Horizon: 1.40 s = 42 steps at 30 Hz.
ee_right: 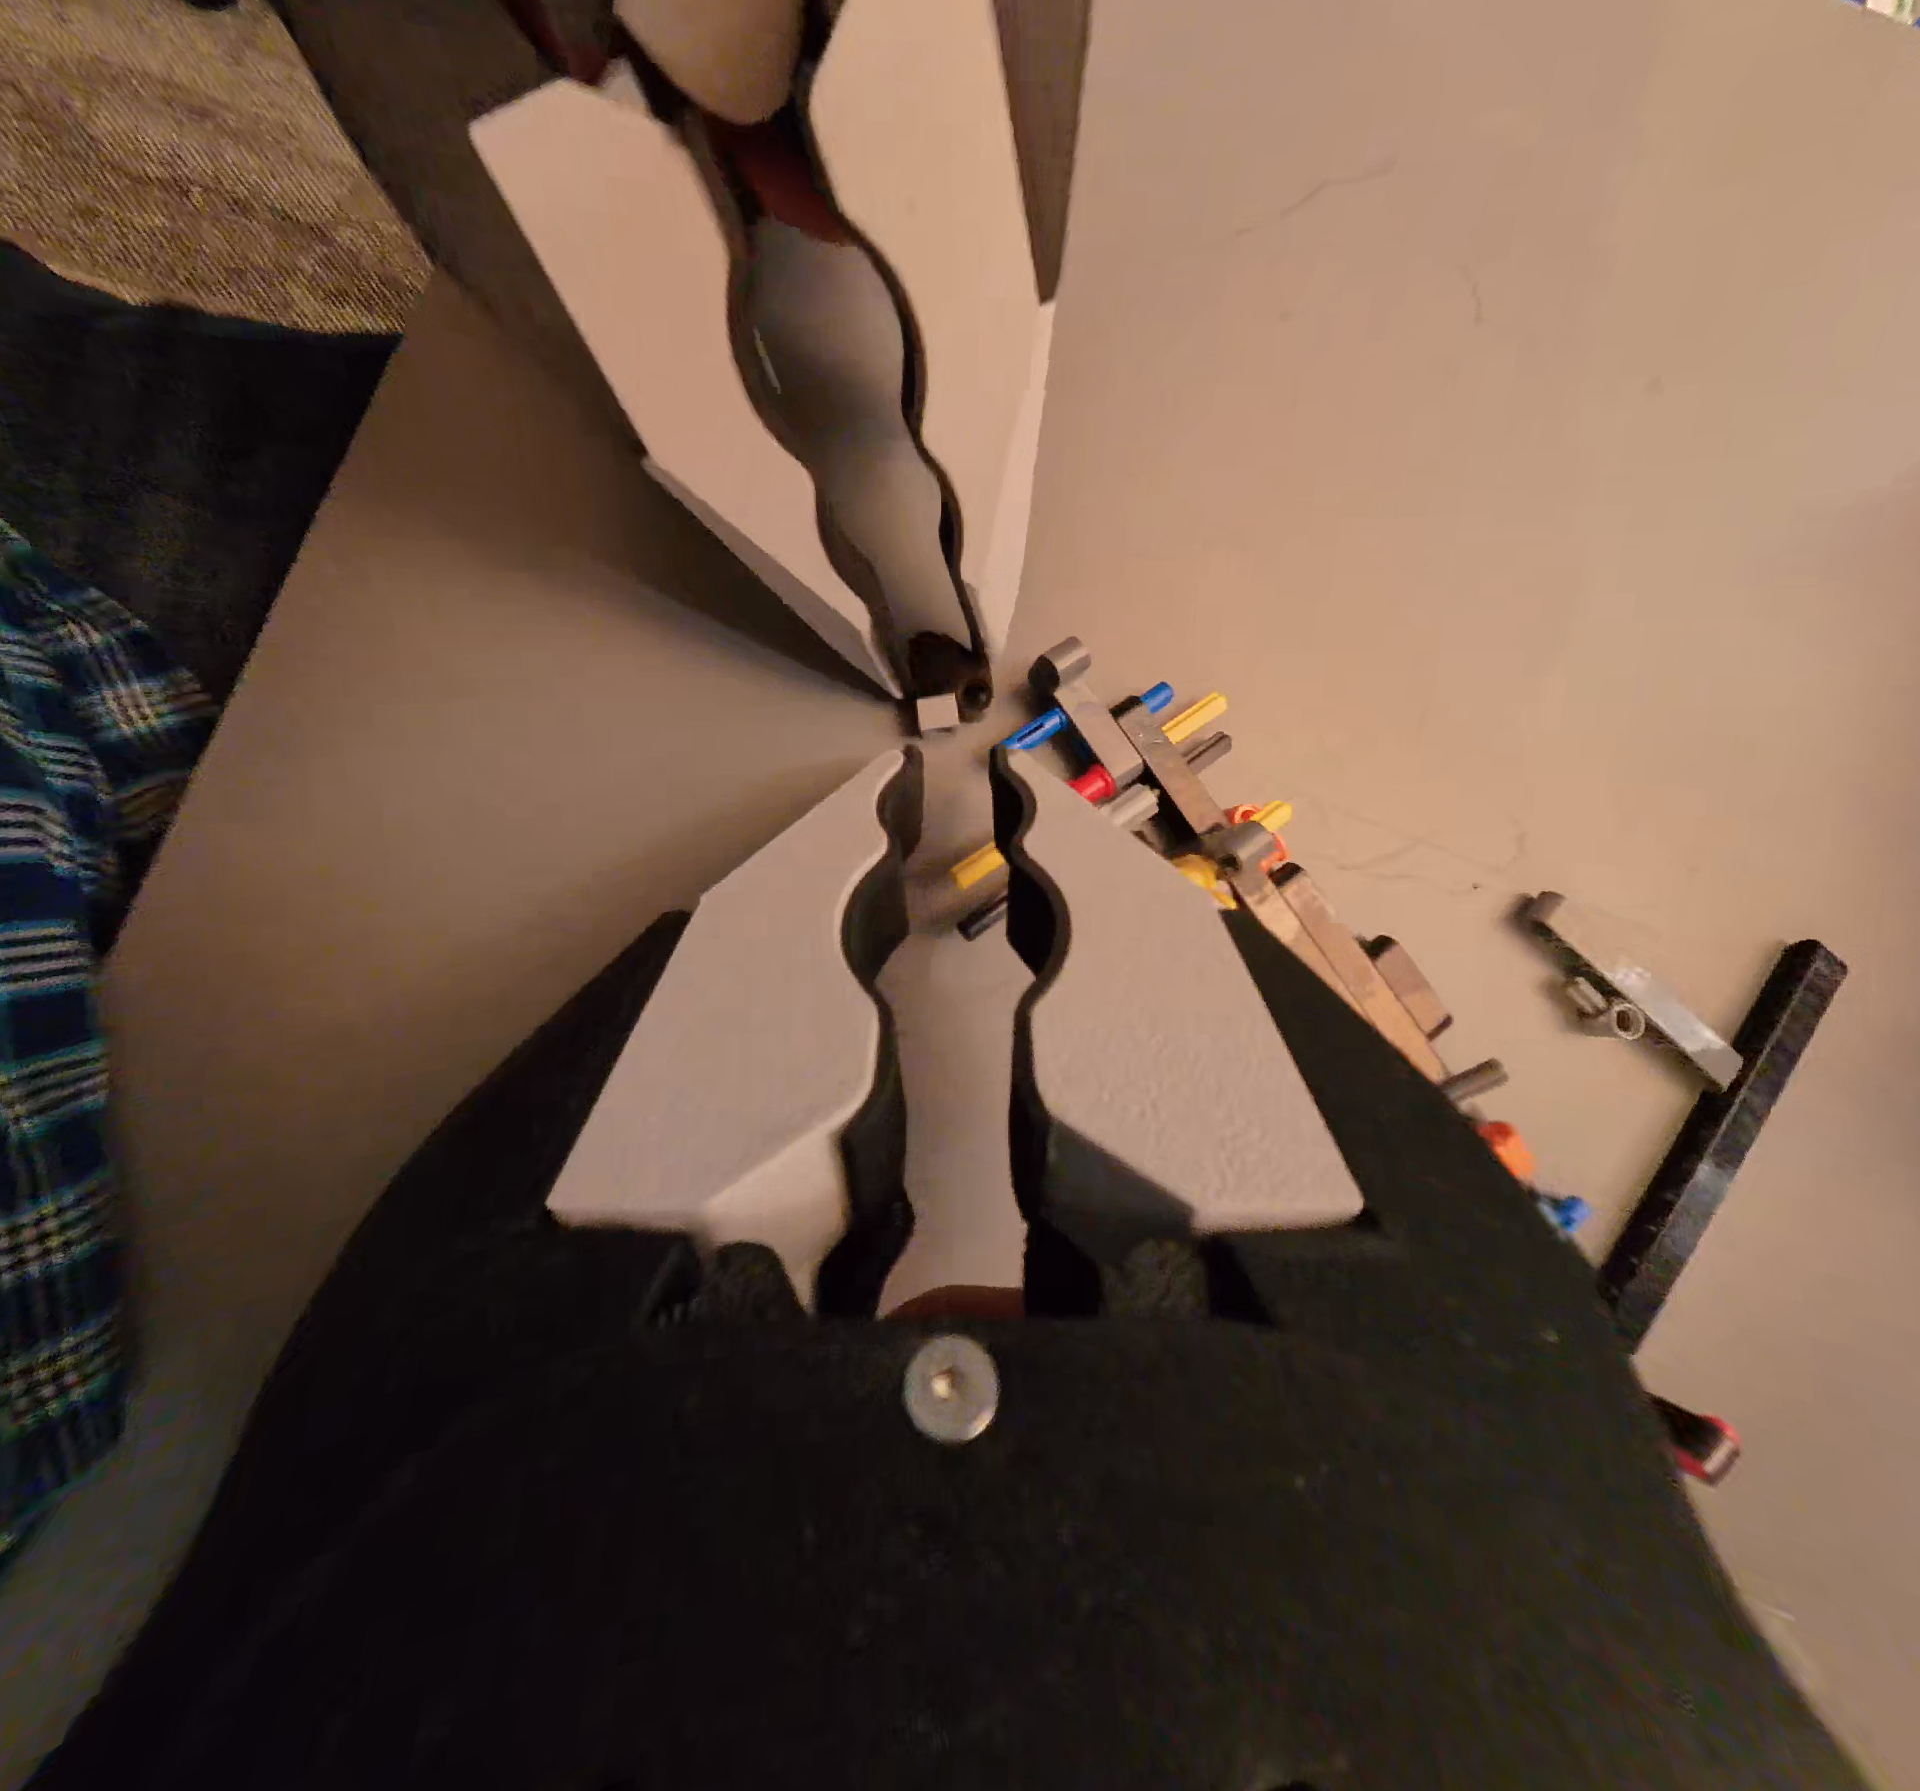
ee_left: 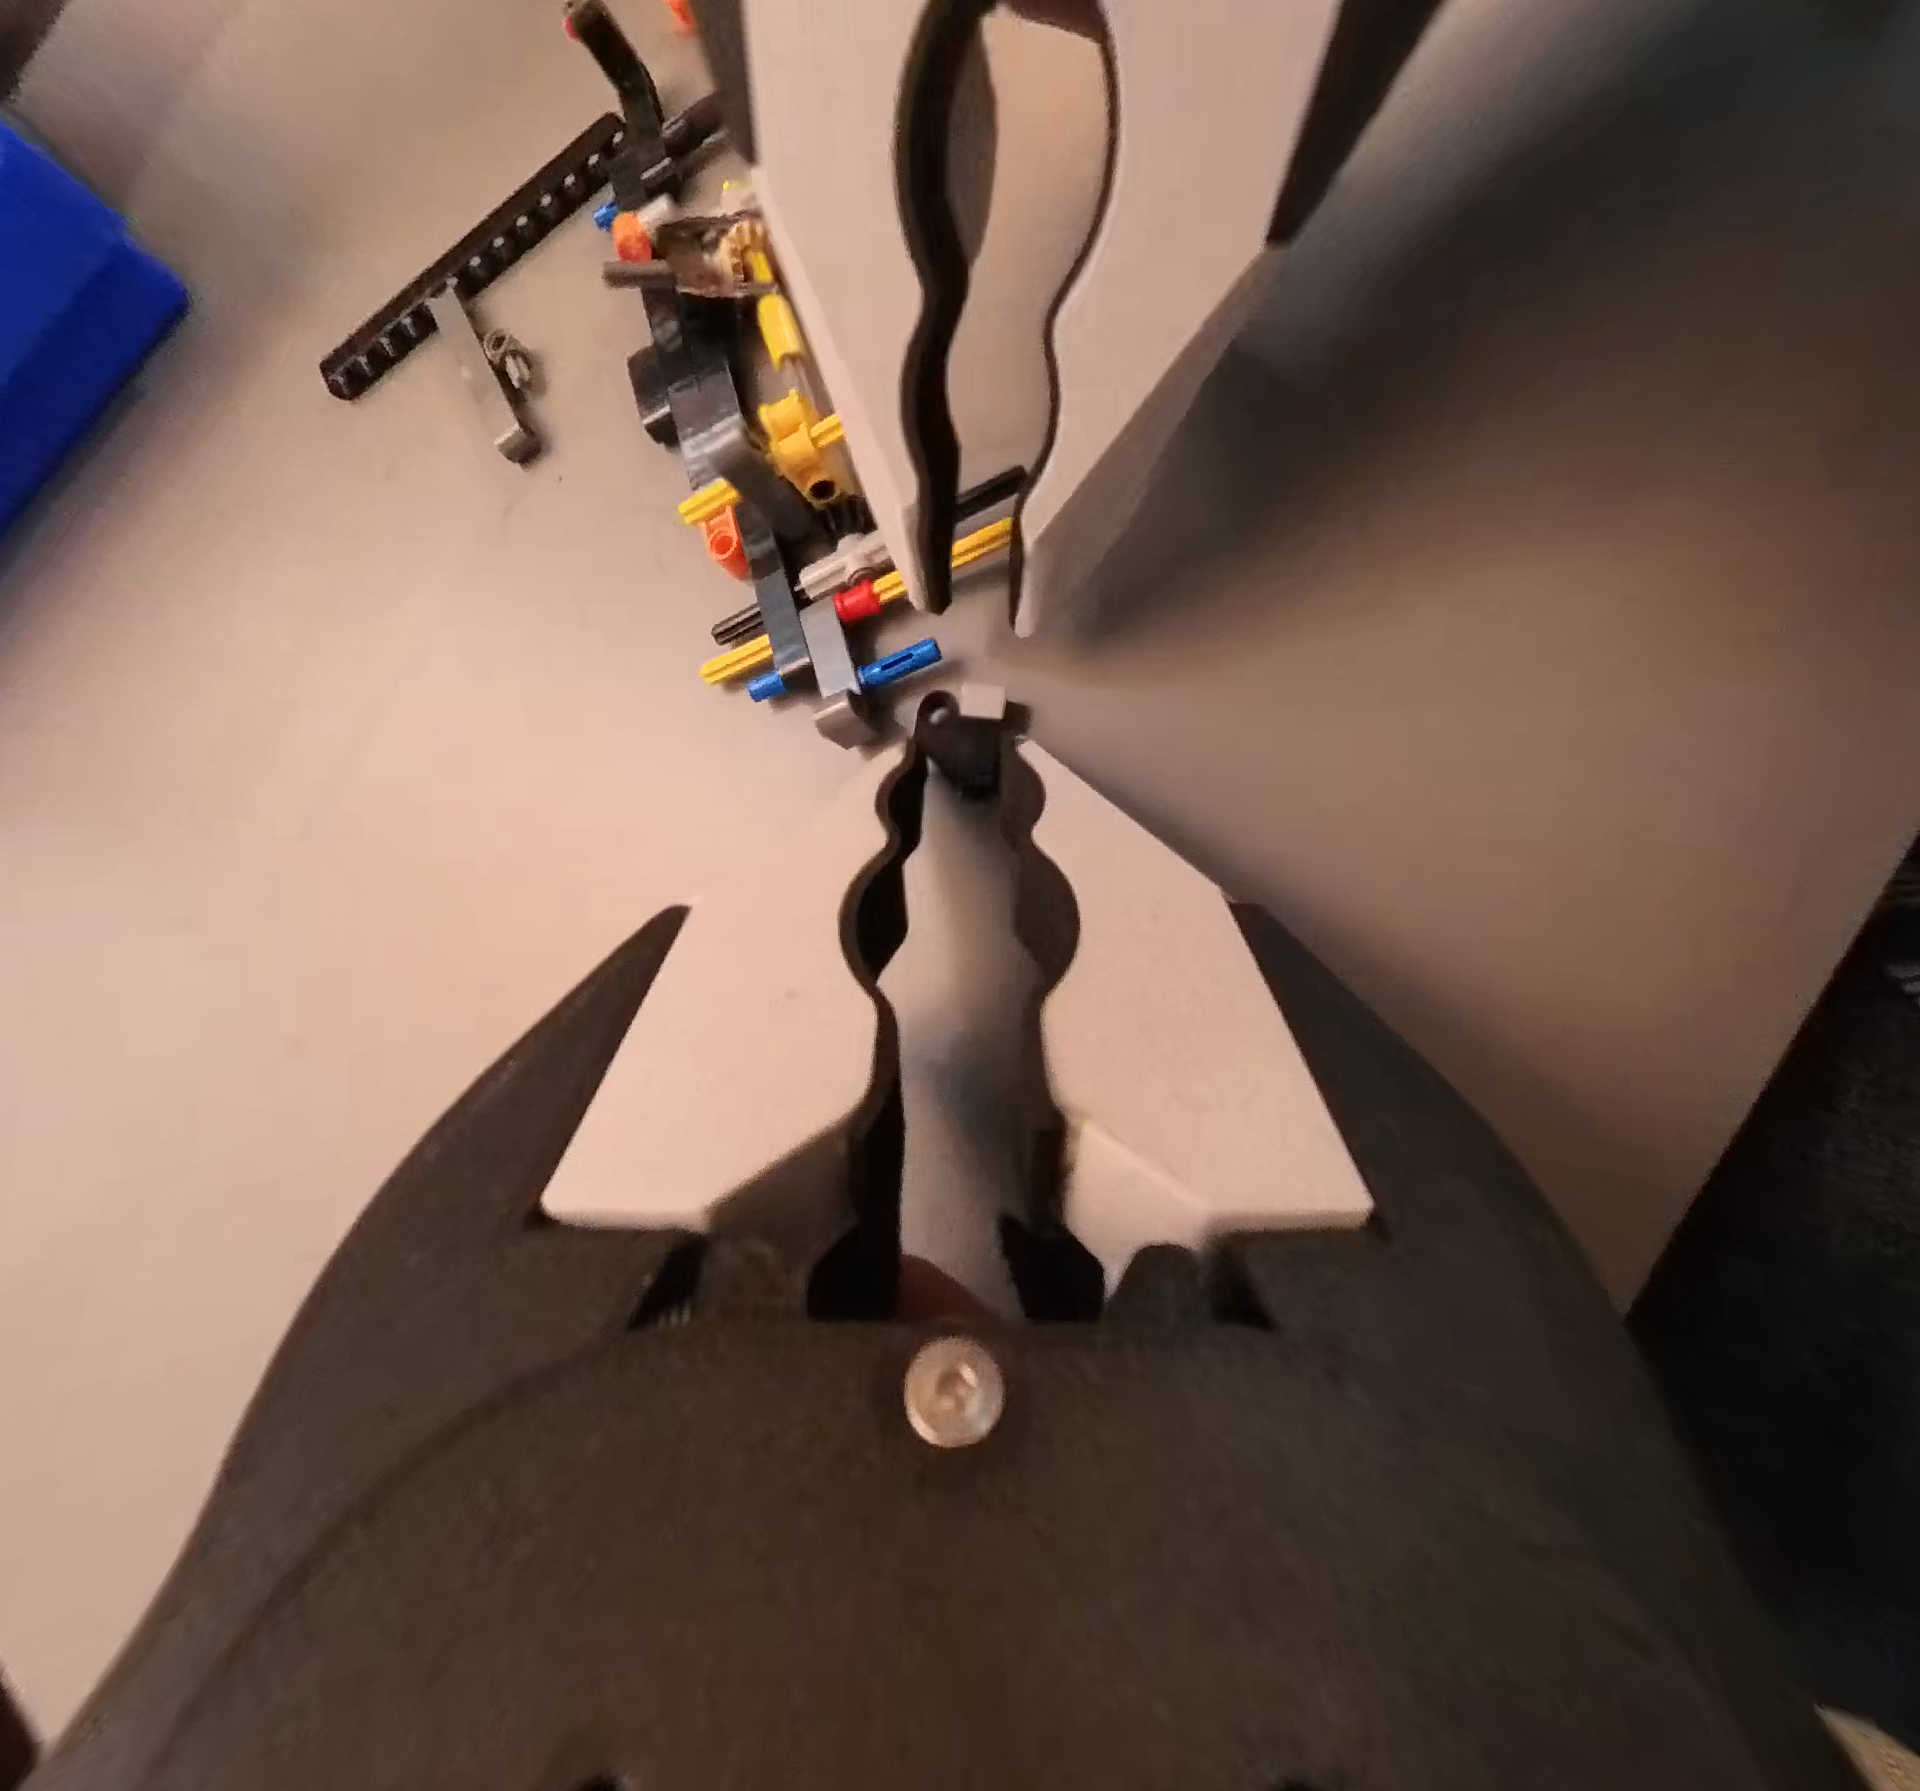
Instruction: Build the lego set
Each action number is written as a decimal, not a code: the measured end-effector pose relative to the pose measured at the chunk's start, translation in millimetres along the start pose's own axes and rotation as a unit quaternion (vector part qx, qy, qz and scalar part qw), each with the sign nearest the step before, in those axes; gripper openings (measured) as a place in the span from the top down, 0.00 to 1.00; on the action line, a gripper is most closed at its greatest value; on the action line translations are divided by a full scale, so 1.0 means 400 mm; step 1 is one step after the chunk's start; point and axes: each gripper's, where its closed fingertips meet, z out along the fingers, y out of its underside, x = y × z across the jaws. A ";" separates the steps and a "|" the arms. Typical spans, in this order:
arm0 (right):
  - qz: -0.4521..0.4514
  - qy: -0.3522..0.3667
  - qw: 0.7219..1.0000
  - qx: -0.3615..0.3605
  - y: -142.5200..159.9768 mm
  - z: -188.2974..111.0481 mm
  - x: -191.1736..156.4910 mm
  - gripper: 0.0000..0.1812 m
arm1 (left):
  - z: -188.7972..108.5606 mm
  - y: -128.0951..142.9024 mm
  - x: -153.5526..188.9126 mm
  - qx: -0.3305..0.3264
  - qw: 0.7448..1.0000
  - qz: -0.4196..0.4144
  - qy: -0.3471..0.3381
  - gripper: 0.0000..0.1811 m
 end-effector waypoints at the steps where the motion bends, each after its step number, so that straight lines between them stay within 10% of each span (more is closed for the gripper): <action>1: 0.015 -0.003 1.000 0.005 -0.003 -0.002 0.001 0.93 | 0.000 -0.002 0.003 0.001 1.000 0.021 -0.006 0.93; 12: 0.180 -0.127 0.972 0.082 -0.048 -0.042 -0.018 0.94 | -0.049 -0.092 0.004 0.092 0.958 0.241 -0.121 0.94; 22: 0.266 -0.179 0.927 0.195 -0.094 -0.104 0.002 0.97 | -0.085 -0.145 -0.020 0.156 0.942 0.242 -0.175 0.93; 33: 0.194 -0.130 0.945 0.231 -0.106 -0.144 0.008 0.97 | -0.124 -0.184 -0.047 0.234 0.971 -0.037 -0.016 0.91; 42: 0.153 -0.126 0.950 0.243 -0.118 -0.154 -0.006 0.97 | -0.121 -0.192 -0.012 0.241 0.964 -0.092 0.064 0.95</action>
